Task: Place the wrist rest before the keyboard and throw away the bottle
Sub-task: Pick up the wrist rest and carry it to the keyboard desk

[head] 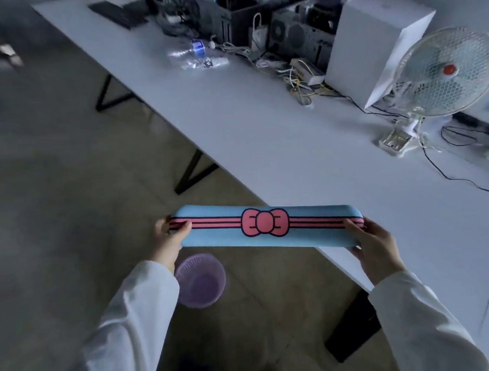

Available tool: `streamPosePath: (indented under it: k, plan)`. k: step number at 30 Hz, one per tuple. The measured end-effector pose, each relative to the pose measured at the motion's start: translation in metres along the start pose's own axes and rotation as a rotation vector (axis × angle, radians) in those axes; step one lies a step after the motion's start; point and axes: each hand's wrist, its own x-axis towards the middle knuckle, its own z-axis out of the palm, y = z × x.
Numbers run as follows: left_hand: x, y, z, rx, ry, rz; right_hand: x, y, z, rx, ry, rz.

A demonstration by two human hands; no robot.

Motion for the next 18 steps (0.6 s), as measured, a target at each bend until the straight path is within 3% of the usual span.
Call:
streamPosePath:
  k: [18]
  plan:
    - [0.078,0.054,-0.337,-0.222,0.304,0.110,-0.091,0.041,0.362,-0.124,-0.352,-0.058]
